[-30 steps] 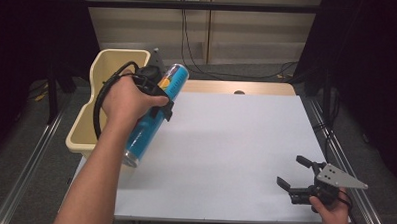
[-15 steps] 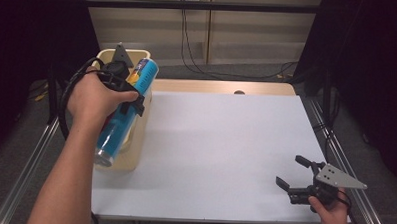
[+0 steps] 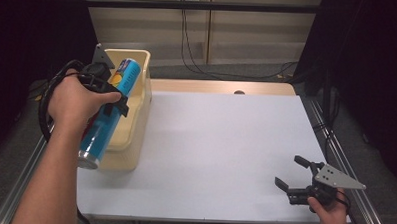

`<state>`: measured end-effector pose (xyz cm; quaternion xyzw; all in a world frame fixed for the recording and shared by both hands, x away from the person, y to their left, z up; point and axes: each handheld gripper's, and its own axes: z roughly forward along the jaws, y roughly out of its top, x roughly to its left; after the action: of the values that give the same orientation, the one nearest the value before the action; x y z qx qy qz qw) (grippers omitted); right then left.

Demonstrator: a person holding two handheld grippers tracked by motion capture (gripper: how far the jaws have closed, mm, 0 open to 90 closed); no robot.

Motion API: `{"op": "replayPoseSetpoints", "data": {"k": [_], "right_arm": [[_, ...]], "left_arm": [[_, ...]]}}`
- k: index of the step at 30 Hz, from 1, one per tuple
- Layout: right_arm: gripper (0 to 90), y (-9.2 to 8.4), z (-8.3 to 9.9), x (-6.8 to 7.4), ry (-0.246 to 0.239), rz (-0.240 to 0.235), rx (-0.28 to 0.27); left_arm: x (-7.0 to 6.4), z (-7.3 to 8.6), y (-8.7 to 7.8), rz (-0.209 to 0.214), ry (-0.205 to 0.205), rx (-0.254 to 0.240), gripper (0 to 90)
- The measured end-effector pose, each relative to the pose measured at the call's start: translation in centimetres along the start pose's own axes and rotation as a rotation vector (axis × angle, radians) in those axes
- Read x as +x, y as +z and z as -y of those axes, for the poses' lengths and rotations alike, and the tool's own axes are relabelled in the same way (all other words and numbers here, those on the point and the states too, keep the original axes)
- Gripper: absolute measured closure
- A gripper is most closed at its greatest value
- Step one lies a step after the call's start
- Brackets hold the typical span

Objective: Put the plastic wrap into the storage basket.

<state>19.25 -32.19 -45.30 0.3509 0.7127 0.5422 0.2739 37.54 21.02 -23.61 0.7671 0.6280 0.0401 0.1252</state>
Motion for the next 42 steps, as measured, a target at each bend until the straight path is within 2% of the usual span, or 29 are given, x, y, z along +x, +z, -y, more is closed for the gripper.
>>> {"op": "replayPoseSetpoints", "data": {"k": [6, 9, 17, 33, 42], "right_arm": [[1.6, 0.1, 0.0, 0.0, 0.001, -0.002, 0.000], [1.6, 0.2, 0.0, 0.0, 0.002, -0.002, 0.001], [1.6, 0.1, 0.0, -0.1, 0.002, -0.001, -0.002], [1.6, 0.0, 0.1, -0.1, 0.002, -0.001, 0.001], [1.6, 0.1, 0.1, -0.1, 0.002, 0.000, 0.001]], "left_arm": [[1.0, 0.3, 1.0, -0.008, -0.029, 0.007, 32.1], [1.1, 0.2, 1.8, -0.015, -0.031, 0.028, 32.0], [0.9, 0.1, 3.2, -0.015, -0.042, 0.028, 32.0], [1.0, -0.4, 5.8, -0.023, -0.062, 0.071, 31.9], [1.0, -0.8, 6.4, -0.031, -0.067, 0.085, 31.8]]}}
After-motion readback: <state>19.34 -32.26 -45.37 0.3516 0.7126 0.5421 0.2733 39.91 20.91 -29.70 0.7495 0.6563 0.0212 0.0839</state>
